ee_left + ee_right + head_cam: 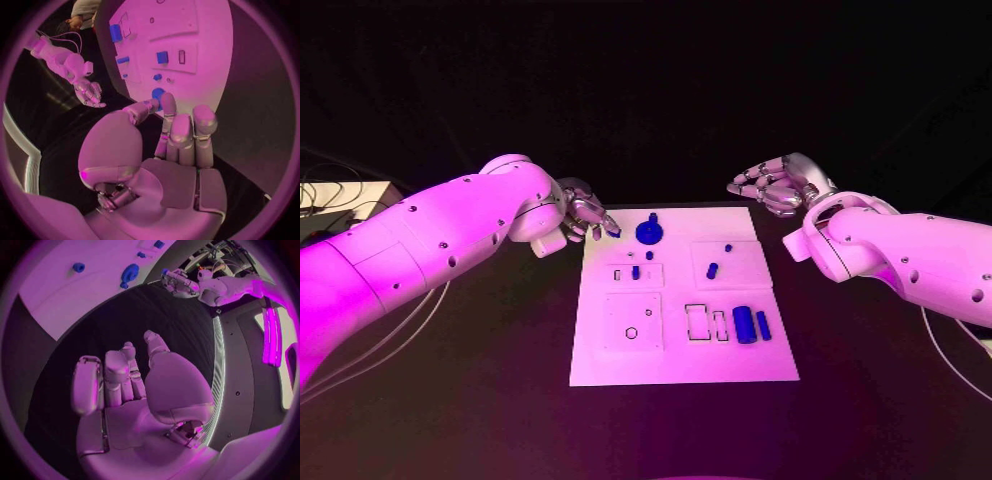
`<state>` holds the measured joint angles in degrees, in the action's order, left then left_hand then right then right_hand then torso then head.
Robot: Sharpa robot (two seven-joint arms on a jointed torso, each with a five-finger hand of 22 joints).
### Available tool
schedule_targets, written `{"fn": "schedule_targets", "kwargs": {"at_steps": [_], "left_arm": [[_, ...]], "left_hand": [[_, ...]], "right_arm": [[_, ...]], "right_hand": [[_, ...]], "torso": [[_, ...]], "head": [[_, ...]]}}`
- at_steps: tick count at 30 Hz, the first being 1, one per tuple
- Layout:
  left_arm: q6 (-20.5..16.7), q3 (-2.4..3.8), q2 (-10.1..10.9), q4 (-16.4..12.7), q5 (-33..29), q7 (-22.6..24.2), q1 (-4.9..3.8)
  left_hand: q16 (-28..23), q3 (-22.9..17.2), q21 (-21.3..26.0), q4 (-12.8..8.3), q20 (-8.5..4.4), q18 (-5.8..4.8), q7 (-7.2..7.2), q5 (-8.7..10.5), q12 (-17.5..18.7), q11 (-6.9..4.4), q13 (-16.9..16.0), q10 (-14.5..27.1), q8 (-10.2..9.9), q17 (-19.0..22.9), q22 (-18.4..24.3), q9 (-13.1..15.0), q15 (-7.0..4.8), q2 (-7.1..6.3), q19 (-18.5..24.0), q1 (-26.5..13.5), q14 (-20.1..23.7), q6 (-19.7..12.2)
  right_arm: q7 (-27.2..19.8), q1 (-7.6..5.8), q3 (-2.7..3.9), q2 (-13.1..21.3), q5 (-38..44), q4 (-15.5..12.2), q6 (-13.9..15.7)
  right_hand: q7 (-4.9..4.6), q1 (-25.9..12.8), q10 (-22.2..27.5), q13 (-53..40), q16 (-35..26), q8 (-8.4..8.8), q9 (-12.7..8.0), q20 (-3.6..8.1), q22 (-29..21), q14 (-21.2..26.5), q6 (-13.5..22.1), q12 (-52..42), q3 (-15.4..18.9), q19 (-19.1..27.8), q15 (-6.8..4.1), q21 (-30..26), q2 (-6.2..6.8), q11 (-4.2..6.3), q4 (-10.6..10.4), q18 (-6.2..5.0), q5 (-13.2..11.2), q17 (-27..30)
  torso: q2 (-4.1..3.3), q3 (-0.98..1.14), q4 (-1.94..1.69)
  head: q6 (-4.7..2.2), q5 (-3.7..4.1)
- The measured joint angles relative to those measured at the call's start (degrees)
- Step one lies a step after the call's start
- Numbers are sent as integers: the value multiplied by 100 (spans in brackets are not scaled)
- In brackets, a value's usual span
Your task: Assemble the parts on the task board
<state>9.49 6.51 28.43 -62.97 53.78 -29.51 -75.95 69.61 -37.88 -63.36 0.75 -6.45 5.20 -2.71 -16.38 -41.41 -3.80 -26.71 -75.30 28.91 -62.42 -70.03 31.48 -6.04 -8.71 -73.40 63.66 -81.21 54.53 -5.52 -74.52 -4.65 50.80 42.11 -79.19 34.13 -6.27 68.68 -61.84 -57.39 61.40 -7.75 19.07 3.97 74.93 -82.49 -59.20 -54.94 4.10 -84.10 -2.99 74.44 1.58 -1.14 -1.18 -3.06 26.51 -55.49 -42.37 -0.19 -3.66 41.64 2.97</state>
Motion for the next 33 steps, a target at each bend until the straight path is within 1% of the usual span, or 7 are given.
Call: {"fn": "schedule_targets", "kwargs": {"at_steps": [3,6,13,16,18,25,33], "left_arm": [[-68,-10,144,-294,-35,-63,4],[-182,-61,341,-660,-73,-120,31],[-618,-206,738,-1309,-80,-201,176],[-824,-260,831,-1480,-76,-210,251],[-968,-310,875,-1568,-75,-211,318],[-1344,-433,910,-1668,-75,-200,519],[-1543,-489,807,-1559,-55,-197,582]], "left_hand": [[0,24,-32,-24,-21,-1,5,-58,64,-13,0,-57,-31,-5,-18,1,-18,-22,-21,-22,-21,46],[0,24,-32,-24,-39,-3,19,-109,161,-19,24,-142,-111,0,-22,1,-11,-37,-39,-37,-28,100],[-86,24,-46,-24,-82,-6,54,-211,349,-49,250,-379,-177,138,-40,1,-44,-97,-82,-97,-58,237],[-113,39,-80,-44,-112,-90,58,-211,440,-52,365,-480,-316,225,-69,1,-63,-113,-113,-113,-38,347],[-146,-96,-116,-205,-133,-91,68,-211,454,-70,391,-502,-372,312,-90,1,-63,-151,-134,-151,-38,378],[-147,-70,-116,-243,-154,-92,68,-210,581,-88,453,-646,-599,501,-111,1,-83,-150,-154,-150,-18,541],[-110,-61,-115,-251,-184,-94,50,-203,601,-97,488,-656,-649,558,-110,1,-102,-178,-184,-116,3,563]], "right_arm": [[0,0,0,9,0,1,0],[0,0,0,22,-1,5,0],[-1,1,-2,50,0,19,0],[-1,2,-2,59,1,27,0],[-2,2,-2,61,2,33,0],[-5,2,-2,64,4,43,0],[-5,5,-2,57,5,55,-1]], "right_hand": [[0,0,0,0,0,0,0,0,0,0,0,0,0,0,0,0,0,0,0,0,0,0],[0,0,0,0,0,0,0,0,0,0,0,0,0,0,0,0,0,-1,0,0,0,-5],[0,-16,-3,1,0,0,0,0,-1,0,0,0,0,0,0,0,-16,-3,0,0,0,-5],[0,-24,-3,1,0,0,0,0,-2,0,0,0,0,0,0,0,-24,-4,0,0,32,-4],[1,-24,-3,1,0,0,0,0,-1,0,0,0,0,0,0,0,-24,-4,0,0,33,-4],[1,-23,-4,1,0,0,0,0,-2,0,1,0,0,0,0,0,-23,-4,0,0,32,-4],[9,-23,-3,1,0,0,0,0,-3,-21,9,1,0,0,-21,0,-23,-4,0,0,67,-4]], "torso": [[27,6,-13],[49,10,-27],[102,21,-63],[127,25,-82],[144,26,-93],[182,26,-114],[187,23,-118]], "head": [[23,0],[47,-6],[118,4],[144,8],[164,12],[215,27],[236,37]]}}
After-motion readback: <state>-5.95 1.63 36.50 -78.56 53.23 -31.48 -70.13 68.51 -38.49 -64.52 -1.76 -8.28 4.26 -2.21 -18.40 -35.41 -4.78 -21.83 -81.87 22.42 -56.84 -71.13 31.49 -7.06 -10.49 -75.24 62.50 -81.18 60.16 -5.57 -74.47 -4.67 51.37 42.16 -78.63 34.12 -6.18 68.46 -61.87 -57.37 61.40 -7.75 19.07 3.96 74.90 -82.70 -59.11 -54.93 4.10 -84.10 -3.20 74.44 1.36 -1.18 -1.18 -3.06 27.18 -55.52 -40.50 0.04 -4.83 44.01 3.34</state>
